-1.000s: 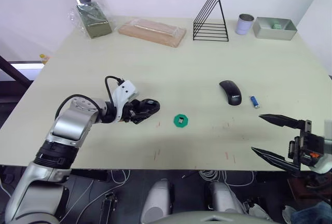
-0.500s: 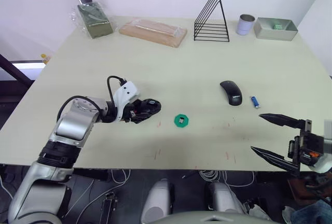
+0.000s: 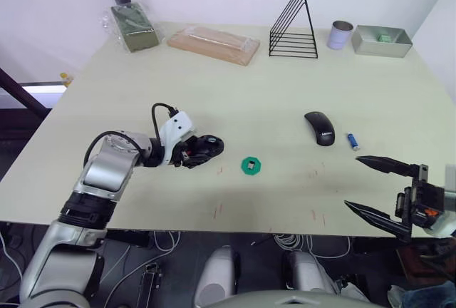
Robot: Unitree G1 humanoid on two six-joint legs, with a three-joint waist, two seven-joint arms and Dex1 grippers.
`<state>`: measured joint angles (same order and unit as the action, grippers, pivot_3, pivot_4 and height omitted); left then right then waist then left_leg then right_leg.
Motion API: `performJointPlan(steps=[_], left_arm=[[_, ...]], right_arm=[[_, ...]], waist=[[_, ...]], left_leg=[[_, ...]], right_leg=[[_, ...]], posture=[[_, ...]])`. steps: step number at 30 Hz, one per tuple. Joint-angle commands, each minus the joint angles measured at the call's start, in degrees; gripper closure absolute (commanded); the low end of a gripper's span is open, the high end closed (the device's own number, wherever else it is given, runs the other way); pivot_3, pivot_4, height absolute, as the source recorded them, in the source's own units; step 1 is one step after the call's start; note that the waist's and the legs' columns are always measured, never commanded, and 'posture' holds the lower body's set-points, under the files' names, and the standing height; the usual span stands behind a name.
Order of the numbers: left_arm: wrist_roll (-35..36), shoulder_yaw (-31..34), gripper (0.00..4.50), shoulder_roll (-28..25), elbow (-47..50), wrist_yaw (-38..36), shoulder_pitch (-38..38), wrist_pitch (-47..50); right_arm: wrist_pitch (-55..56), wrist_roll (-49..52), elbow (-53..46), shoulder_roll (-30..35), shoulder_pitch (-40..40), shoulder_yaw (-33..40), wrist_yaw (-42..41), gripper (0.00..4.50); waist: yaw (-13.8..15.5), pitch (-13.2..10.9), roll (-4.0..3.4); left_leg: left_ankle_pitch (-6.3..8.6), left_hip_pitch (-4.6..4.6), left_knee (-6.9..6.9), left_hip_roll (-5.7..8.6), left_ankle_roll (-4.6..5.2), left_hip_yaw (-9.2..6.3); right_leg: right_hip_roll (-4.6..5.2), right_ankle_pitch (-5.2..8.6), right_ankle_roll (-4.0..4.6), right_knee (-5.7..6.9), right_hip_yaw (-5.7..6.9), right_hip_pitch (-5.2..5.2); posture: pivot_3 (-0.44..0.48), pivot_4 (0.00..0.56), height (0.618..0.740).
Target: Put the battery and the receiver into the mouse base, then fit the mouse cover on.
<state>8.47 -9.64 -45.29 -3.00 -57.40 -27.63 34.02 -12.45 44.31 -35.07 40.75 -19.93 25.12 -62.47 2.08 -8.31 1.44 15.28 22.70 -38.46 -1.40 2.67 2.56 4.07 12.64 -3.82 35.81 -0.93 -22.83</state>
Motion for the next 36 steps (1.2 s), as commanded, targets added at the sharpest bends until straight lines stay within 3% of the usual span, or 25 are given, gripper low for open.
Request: performJointPlan(steps=[1, 9, 19, 26, 30, 36], left_arm=[[-1.1, -1.8, 1.53, 0.6, -0.2, -0.5, 0.0, -0.2], [0.2, 0.6, 1.53, -0.7, 1.0, -2.4, 1.0, -1.5], [9.6, 7.1, 1.53, -4.3, 9.6, -11.0, 3.4, -3.5], [11.7, 5.5, 1.53, -7.0, 18.3, -13.9, 5.1, -2.6], [12.9, 3.0, 1.53, -6.7, 26.5, -13.0, 5.4, 0.4], [11.7, 0.0, 1.53, -6.7, 30.6, -11.0, 5.2, 2.2]], right_arm=[[0.3, 0.6, -2.1, 0.2, -0.3, 0.3, 0.2, 0.00], [0.5, 0.6, -2.5, 0.0, -1.1, 0.6, 0.3, 0.00], [1.0, 0.0, -1.5, -0.1, -0.4, -0.4, 0.1, 0.00], [0.7, 0.0, -1.2, 0.4, -0.7, -0.2, -0.7, 0.00], [0.0, 0.6, -1.3, 1.2, -1.5, 1.0, -1.3, 0.00], [-0.8, 1.6, -0.8, 2.6, -2.5, 2.5, -2.4, 0.00]], waist=[[0.1, 0.0, 0.00], [0.0, 0.0, -0.02], [-0.2, 0.0, 0.02], [-0.2, 0.0, 0.01], [0.0, 0.0, 0.02], [0.0, 0.0, 0.01]], left_leg=[[0.00, 0.00, 0.00, 0.00, 0.00, 0.00], [0.00, -0.01, 0.00, 0.00, 0.00, -0.01], [0.00, 0.04, 0.01, -0.07, 0.00, -0.12], [0.00, 0.03, 0.01, -0.07, 0.00, -0.10], [0.00, 0.05, 0.00, -0.08, 0.00, -0.10], [0.00, 0.02, 0.01, -0.07, 0.00, -0.08]], right_leg=[[0.00, 0.00, 0.00, 0.00, 0.00, 0.00], [0.00, 0.00, 0.00, 0.00, 0.00, 0.01], [-0.01, 0.01, 0.01, -0.01, 0.01, -0.06], [-0.01, 0.01, 0.01, -0.02, 0.00, -0.06], [0.00, 0.01, 0.01, -0.03, -0.01, -0.05], [-0.04, 0.02, 0.01, -0.03, -0.02, -0.05]], posture=[[0.000, 0.150, 0.740], [0.000, 0.150, 0.740], [0.000, 0.150, 0.740], [0.000, 0.150, 0.740], [0.000, 0.150, 0.740], [0.000, 0.150, 0.740]])
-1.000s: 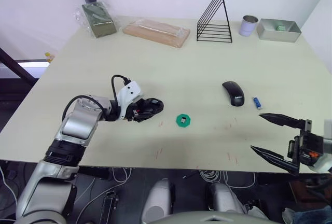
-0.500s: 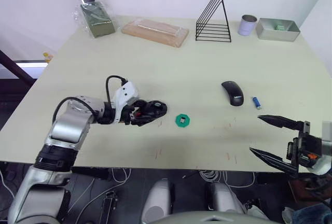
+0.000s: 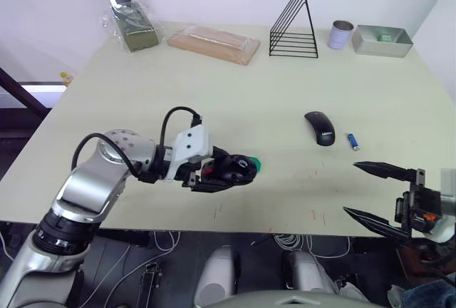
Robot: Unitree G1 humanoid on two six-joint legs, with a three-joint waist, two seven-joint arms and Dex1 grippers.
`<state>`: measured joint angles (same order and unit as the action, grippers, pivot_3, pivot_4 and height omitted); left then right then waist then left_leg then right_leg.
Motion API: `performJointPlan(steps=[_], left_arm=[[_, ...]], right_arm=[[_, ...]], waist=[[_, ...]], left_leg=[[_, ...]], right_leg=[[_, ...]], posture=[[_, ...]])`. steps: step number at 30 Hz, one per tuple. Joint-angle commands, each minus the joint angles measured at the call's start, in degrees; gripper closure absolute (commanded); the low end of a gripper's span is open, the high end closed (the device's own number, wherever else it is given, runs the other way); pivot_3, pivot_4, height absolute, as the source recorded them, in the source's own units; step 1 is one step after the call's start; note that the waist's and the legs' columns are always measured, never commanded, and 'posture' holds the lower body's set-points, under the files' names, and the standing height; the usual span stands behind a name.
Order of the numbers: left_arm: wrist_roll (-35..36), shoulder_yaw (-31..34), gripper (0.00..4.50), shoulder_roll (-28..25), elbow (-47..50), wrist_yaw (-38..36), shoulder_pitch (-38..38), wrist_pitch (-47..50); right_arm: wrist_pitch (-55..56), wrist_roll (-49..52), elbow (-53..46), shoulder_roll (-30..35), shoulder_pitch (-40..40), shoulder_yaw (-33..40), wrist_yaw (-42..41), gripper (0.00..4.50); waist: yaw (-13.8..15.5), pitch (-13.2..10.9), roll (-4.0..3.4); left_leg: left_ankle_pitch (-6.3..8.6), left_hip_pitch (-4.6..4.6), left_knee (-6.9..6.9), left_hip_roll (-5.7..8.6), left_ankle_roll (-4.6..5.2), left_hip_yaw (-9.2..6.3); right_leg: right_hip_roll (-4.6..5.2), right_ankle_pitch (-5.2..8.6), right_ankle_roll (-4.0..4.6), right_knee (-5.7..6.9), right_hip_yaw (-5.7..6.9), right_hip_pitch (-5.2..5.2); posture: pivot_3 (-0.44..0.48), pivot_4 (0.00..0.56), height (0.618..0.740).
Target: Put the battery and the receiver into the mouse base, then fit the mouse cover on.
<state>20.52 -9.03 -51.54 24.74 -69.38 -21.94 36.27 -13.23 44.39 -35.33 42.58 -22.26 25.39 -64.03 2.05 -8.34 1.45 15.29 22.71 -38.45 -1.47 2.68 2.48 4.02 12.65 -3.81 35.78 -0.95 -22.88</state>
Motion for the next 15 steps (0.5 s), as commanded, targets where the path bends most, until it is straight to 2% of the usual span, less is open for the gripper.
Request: performJointPlan(steps=[1, 3, 6, 10, 15], left_arm=[[-1.1, -1.4, 1.53, -0.3, 3.1, 1.6, -0.7, -0.3], [-3.5, -3.1, 1.53, 0.3, 3.4, 3.1, -1.3, -1.9], [-3.0, -6.0, 1.53, 0.5, 6.3, 3.6, -3.2, 2.7], [-6.5, -11.3, 1.53, 1.4, 6.0, 5.4, -7.3, 5.7], [-5.7, -15.1, 1.53, 6.3, 7.0, 8.4, -10.5, 12.4]], right_arm=[[-0.2, 1.6, -0.5, 0.9, -0.2, 2.4, -0.9, 0.00], [-0.2, 1.5, -0.3, 0.9, -0.4, 2.7, -1.2, 0.00], [-0.5, 1.9, -0.6, 1.1, -0.7, 3.3, -1.1, 0.00], [-0.9, 2.1, -1.4, 1.1, -1.5, 3.4, -0.9, 0.00], [-2.1, 3.5, -1.5, 2.0, -3.1, 5.6, -1.8, 0.00]], waist=[[0.0, 0.0, 0.00], [0.1, 0.0, 0.00], [0.1, 0.0, 0.01], [0.1, 0.0, 0.01], [0.2, 0.0, 0.01]], left_leg=[[0.00, 0.00, 0.00, 0.00, 0.00, 0.00], [0.00, 0.01, 0.00, 0.01, 0.00, 0.00], [0.00, 0.01, 0.00, 0.03, 0.00, 0.02], [0.00, 0.02, -0.02, 0.06, 0.00, 0.03], [0.00, 0.01, -0.01, 0.05, 0.00, 0.02]], right_leg=[[0.00, 0.00, 0.00, 0.00, 0.00, 0.00], [0.00, 0.00, 0.00, -0.01, 0.00, 0.01], [0.00, 0.00, 0.00, -0.01, 0.00, 0.01], [0.01, 0.00, -0.02, -0.01, 0.01, 0.03], [-0.01, 0.01, -0.02, -0.01, 0.01, 0.04]], posture=[[0.000, 0.150, 0.740], [0.000, 0.150, 0.740], [0.000, 0.150, 0.740], [0.000, 0.150, 0.740], [0.000, 0.150, 0.740]])
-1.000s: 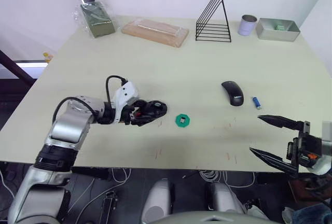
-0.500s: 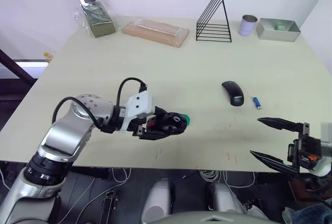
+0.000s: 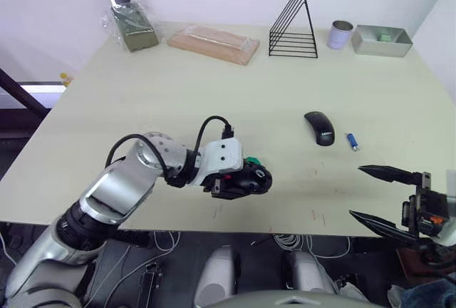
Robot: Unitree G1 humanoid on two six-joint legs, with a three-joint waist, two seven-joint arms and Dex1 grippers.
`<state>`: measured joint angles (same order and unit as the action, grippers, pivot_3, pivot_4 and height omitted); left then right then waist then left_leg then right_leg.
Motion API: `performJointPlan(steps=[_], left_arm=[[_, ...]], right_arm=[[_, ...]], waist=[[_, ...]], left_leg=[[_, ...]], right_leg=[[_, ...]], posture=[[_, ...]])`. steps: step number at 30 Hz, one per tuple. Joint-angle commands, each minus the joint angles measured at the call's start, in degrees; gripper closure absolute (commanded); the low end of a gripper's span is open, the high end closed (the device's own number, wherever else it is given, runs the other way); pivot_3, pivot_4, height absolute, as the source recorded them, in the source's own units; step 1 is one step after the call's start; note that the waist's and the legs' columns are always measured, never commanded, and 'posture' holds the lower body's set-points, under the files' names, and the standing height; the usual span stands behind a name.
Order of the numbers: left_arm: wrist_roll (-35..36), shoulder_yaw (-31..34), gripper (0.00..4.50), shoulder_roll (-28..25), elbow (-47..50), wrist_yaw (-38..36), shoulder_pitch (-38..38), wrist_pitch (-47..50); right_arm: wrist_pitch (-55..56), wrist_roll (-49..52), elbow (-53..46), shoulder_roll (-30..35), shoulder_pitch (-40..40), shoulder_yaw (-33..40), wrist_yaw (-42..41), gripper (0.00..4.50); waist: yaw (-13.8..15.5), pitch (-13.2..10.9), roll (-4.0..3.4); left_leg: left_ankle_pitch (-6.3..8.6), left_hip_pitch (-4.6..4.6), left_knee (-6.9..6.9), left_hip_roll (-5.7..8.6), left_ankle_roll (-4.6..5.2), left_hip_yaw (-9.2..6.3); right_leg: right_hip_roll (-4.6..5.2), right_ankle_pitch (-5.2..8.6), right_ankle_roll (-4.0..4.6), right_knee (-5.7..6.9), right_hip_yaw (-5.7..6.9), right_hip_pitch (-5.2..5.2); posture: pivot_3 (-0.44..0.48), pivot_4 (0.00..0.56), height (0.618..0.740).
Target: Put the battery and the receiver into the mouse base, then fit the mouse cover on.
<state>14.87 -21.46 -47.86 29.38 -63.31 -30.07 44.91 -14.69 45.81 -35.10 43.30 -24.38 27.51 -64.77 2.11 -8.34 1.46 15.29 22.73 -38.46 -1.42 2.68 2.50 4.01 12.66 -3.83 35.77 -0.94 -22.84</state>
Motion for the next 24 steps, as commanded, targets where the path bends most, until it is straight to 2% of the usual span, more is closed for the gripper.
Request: performJointPlan(steps=[1, 6, 10, 13, 18, 24], left_arm=[[-0.3, -3.6, 1.53, 3.3, 2.9, 3.2, -3.1, 5.9], [-3.1, -8.9, 1.53, 5.7, 3.9, 7.0, -4.4, 8.8], [-4.0, -13.5, 1.53, 9.3, 6.0, 11.1, -6.9, 16.0], [-3.1, -14.0, 1.53, 10.1, 7.0, 12.3, -8.1, 19.6], [-2.4, -13.1, 1.53, 8.6, 6.7, 12.6, -6.2, 18.0], [-3.6, -15.7, 1.53, 12.6, 1.9, 14.2, -6.6, 13.7]], right_arm=[[-0.9, 2.5, -1.6, 1.5, -1.5, 4.3, -1.5, 0.00], [-2.0, 3.2, 0.9, 1.4, -1.6, 4.6, -1.7, 0.00], [-1.9, 3.1, 4.4, 2.1, -1.5, 5.4, -4.4, 0.00], [-1.2, 1.6, 6.4, 2.8, -2.2, 5.7, -7.0, 0.00], [-0.3, 0.0, 7.1, 2.3, -2.3, 5.4, -7.9, 0.00], [0.0, -0.4, 6.8, 3.2, -2.9, 7.9, -9.3, 0.00]], waist=[[0.1, 0.0, 0.03], [0.0, 0.0, 0.01], [0.2, 0.0, 0.03], [0.0, 0.0, 0.02], [-0.1, 0.0, -0.01], [0.3, 0.0, -0.01]], left_leg=[[0.00, 0.04, -0.04, 0.03, 0.00, 0.00], [0.00, 0.00, -0.05, 0.03, 0.01, -0.14], [0.00, 0.03, -0.09, 0.08, 0.01, -0.19], [0.00, 0.03, -0.11, 0.08, 0.02, -0.22], [0.00, 0.00, -0.08, 0.07, 0.02, -0.29], [0.00, 0.02, -0.13, 0.11, 0.02, -0.32]], right_leg=[[0.01, 0.00, -0.01, 0.00, 0.02, 0.02], [0.00, 0.01, -0.02, 0.01, 0.00, 0.03], [0.02, 0.01, -0.03, 0.00, 0.02, 0.07], [0.02, 0.02, -0.04, 0.00, 0.01, 0.08], [0.00, 0.02, -0.03, 0.01, 0.04, 0.07], [0.04, 0.02, -0.04, 0.01, 0.06, 0.10]], posture=[[0.000, 0.150, 0.740], [0.000, 0.150, 0.740], [0.000, 0.150, 0.740], [0.000, 0.150, 0.740], [0.000, 0.150, 0.740], [0.000, 0.150, 0.740]])
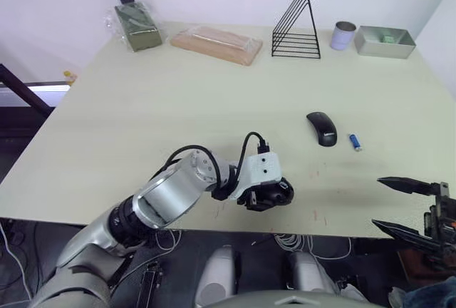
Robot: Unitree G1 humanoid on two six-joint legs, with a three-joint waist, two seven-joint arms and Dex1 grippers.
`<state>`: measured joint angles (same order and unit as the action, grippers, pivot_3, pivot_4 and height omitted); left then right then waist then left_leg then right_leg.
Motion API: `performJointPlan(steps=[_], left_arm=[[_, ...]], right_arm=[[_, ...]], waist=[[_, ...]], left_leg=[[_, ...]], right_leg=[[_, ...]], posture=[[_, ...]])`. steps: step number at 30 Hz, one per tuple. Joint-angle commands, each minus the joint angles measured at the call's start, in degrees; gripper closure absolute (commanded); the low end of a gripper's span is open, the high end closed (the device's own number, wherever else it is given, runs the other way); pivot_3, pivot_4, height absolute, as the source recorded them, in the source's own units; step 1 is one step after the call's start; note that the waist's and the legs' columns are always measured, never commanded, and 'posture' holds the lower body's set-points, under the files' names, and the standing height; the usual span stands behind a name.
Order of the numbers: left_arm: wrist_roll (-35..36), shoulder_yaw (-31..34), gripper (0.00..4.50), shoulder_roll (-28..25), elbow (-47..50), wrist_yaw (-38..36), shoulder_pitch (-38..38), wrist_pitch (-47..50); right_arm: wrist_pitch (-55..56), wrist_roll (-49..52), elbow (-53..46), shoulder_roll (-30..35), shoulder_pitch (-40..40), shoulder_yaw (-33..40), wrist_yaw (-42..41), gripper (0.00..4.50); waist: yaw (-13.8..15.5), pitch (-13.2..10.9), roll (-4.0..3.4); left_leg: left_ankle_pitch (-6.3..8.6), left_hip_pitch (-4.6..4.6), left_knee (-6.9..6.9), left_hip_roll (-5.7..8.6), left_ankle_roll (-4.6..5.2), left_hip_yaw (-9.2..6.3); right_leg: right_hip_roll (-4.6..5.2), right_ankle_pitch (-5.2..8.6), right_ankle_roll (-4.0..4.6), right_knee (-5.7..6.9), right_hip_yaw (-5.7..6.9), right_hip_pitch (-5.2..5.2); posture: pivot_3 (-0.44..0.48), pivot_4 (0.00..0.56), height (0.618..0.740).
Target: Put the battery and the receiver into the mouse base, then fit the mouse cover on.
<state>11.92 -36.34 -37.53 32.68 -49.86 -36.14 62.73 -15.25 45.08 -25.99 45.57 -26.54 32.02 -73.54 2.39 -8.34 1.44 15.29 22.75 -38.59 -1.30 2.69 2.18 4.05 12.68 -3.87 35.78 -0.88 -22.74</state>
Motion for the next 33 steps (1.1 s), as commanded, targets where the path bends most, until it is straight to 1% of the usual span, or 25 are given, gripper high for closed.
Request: performJointPlan(steps=[1, 4, 6, 9, 16, 20, 25, 33], left_arm=[[-0.7, -0.9, 1.53, 2.7, -2.0, 0.7, -0.7, -4.5], [-1.8, -1.9, 1.53, 4.5, -5.3, 0.7, -2.5, -6.3], [-2.1, -2.3, 1.53, 4.6, -6.2, 0.0, -3.5, -7.4], [-3.5, -4.7, 1.53, 6.7, -9.0, -0.2, -5.4, -9.0], [-5.2, -7.2, 1.53, 10.5, -13.0, -1.2, -8.1, -10.9], [-6.8, -10.0, 1.53, 10.8, -13.6, -2.1, -8.3, -10.5], [-8.1, -12.8, 1.53, 10.9, -14.7, -2.2, -8.1, -8.2], [-9.3, -12.7, 1.53, 10.3, -16.2, -3.1, -7.9, -9.4]], right_arm=[[0.5, 0.3, -3.1, 1.0, -1.4, 4.0, -0.7, 0.00], [2.0, -1.4, -3.4, 1.3, -2.4, 4.7, -1.8, 0.00], [1.7, -1.4, -4.3, 1.0, -2.6, 4.8, -1.1, 0.00], [2.7, -2.8, -4.1, 0.2, -4.4, 4.9, -2.1, 0.00], [3.1, -4.1, -5.0, -0.3, -6.3, 4.9, -1.1, 0.00], [3.2, -4.3, -4.8, -0.4, -7.0, 6.1, -0.9, 0.00], [3.2, -4.6, -5.7, -1.1, -7.9, 5.9, 0.0, 0.00], [1.5, -4.9, -7.5, -3.5, -8.7, 4.2, 4.8, 0.00]], waist=[[0.0, 0.0, 0.01], [-0.1, 0.0, -0.03], [-0.1, 0.0, -0.03], [-0.1, 0.0, -0.03], [-0.2, 0.0, -0.04], [-0.2, 0.0, -0.05], [-0.1, 0.0, -0.05], [-0.1, 0.1, -0.11]], left_leg=[[0.00, 0.01, -0.01, 0.00, 0.00, 0.00], [0.00, 0.02, -0.01, -0.01, 0.00, -0.06], [0.00, 0.01, -0.02, 0.00, 0.00, -0.04], [0.00, 0.02, -0.02, 0.00, 0.00, -0.05], [0.00, 0.03, -0.02, 0.01, 0.00, -0.05], [0.00, 0.03, -0.02, 0.01, 0.00, -0.06], [0.00, 0.03, -0.02, 0.01, 0.00, -0.08], [0.00, 0.03, -0.02, 0.01, 0.00, -0.10]], right_leg=[[0.00, 0.00, 0.00, 0.00, 0.00, 0.00], [-0.02, 0.00, 0.00, 0.00, 0.03, 0.00], [-0.02, 0.00, 0.00, 0.00, 0.01, 0.00], [-0.02, 0.00, 0.00, 0.00, 0.02, 0.00], [-0.02, 0.01, 0.00, -0.01, 0.01, 0.00], [-0.02, 0.01, 0.00, -0.01, 0.01, 0.00], [-0.01, 0.01, 0.00, -0.01, 0.02, 0.01], [-0.01, 0.01, 0.00, -0.01, 0.03, 0.01]], posture=[[0.000, 0.150, 0.740], [0.000, 0.150, 0.740], [0.000, 0.150, 0.740], [0.000, 0.150, 0.740], [0.000, 0.150, 0.740], [0.000, 0.150, 0.740], [0.000, 0.150, 0.740], [0.000, 0.150, 0.740]])
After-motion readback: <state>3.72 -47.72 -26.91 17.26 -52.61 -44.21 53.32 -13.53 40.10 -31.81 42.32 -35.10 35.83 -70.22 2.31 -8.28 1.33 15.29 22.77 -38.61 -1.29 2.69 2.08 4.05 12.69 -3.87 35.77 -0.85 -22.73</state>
